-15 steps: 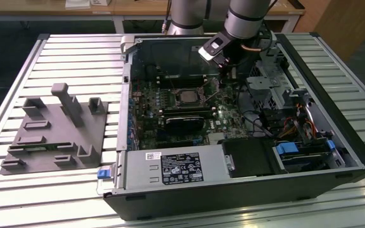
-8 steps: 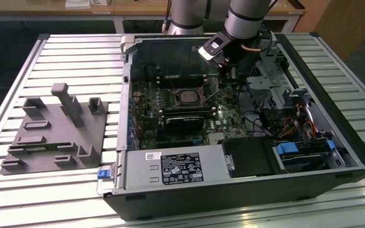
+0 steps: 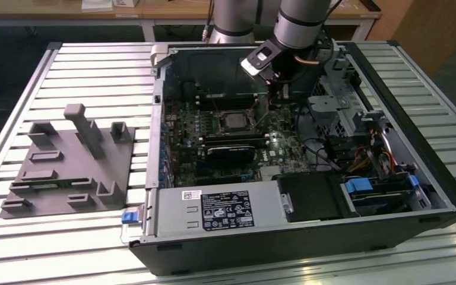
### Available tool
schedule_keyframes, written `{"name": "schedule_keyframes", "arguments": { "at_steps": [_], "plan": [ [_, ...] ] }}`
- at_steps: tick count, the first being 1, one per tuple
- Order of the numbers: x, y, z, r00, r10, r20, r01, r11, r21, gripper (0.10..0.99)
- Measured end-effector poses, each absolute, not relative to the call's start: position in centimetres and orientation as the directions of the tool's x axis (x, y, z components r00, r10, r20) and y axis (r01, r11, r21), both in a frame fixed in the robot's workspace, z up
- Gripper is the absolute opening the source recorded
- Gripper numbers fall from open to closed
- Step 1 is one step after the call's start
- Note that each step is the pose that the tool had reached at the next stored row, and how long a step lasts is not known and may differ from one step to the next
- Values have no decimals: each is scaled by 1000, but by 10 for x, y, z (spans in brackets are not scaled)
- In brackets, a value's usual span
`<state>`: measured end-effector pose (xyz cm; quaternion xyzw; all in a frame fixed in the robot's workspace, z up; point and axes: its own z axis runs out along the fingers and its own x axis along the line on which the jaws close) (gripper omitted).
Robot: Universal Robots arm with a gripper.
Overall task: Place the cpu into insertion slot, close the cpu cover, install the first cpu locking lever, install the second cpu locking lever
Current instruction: 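Close the cpu cover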
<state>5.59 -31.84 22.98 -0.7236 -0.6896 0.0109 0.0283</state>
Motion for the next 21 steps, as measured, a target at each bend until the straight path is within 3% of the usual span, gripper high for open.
{"name": "schedule_keyframes", "arguments": {
  "at_steps": [21],
  "plan": [
    [11, -319, 230, 48, 999, 26, 998, -47, -35, 106]
  ]
}}
